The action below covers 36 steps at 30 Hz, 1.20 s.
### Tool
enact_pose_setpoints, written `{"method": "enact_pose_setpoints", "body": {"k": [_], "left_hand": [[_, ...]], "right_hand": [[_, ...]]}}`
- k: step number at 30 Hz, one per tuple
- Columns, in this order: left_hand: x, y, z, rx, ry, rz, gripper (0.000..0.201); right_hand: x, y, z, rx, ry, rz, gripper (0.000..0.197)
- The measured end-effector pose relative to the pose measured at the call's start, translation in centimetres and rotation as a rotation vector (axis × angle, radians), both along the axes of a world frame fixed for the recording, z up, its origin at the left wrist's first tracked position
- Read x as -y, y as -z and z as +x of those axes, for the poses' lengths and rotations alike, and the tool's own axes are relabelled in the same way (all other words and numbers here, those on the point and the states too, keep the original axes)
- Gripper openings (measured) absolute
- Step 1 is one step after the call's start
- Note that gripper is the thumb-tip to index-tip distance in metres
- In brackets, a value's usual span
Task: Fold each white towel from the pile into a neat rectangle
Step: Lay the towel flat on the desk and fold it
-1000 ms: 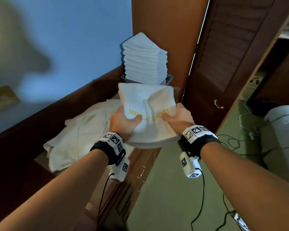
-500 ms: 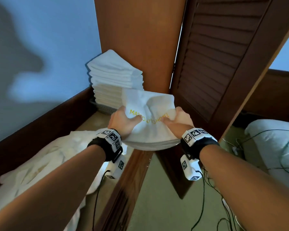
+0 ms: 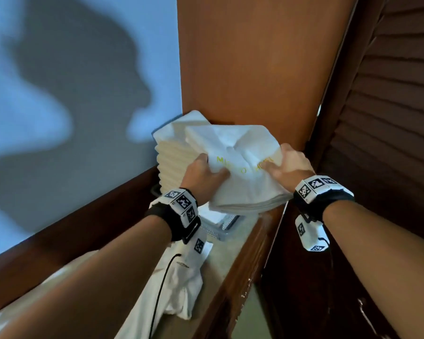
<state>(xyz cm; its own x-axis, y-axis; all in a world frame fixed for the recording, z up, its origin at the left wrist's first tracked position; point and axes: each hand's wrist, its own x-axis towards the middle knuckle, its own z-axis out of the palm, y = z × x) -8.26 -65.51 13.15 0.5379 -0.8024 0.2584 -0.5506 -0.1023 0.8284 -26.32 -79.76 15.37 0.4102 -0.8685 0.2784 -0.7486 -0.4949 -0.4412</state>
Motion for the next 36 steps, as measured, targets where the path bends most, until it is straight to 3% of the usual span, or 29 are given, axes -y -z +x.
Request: {"method": "enact_pose_setpoints", "body": {"k": [3, 6, 10, 13, 15, 18, 23, 27, 30, 32, 36], "left_hand": [[4.5, -0.6, 1.4, -0.008, -0.013, -0.040, 0.046], [9.0, -1.0, 2.7, -0.018, -0.058, -0.045, 0.037], [14.2, -1.4, 5.0, -0.055, -0.160, -0.065, 0.042], [17.1, -1.8, 7.3, -0.096, -0.243, -0.106, 0.031], [18.5, -2.0, 8.9, -0.152, -0.305, -0.159, 0.020], [19.8, -1.0, 10.7, -0.330, -0.408, -0.174, 0.024], [20.4, 3.4, 11.0, -0.601, -0.509, -0.094, 0.028], [21.2, 3.9, 10.4, -0.622, -0.560, -0.191, 0.037], [21.0, 4.3, 10.1, -0.637, -0.587, -0.171, 0.041], [20.4, 4.1, 10.7, -0.569, -0.585, -0.097, 0.047], [19.7, 2.1, 14.8, 0.107, -0.725, 0.139, 0.053]], "right_hand": [[7.1, -1.0, 3.3, 0.004, -0.077, -0.031, 0.048], [13.5, -1.9, 6.8, 0.019, -0.130, -0.055, 0.041], [20.0, -2.8, 12.4, 0.079, -0.231, -0.056, 0.038], [23.8, -3.4, 16.8, 0.143, -0.319, -0.058, 0.038], [25.7, -3.6, 19.5, 0.184, -0.379, -0.037, 0.040], [27.8, -2.2, 23.0, 0.202, -0.473, 0.034, 0.040], [30.5, 4.5, 26.3, -0.129, -0.526, 0.295, 0.041], [31.9, 4.8, 26.2, -0.063, -0.526, 0.324, 0.038], [32.2, 4.7, 25.6, -0.139, -0.533, 0.283, 0.041], [31.9, 4.8, 25.2, -0.205, -0.521, 0.224, 0.049], [29.0, 4.0, 25.3, -0.165, -0.521, -0.058, 0.062]]}}
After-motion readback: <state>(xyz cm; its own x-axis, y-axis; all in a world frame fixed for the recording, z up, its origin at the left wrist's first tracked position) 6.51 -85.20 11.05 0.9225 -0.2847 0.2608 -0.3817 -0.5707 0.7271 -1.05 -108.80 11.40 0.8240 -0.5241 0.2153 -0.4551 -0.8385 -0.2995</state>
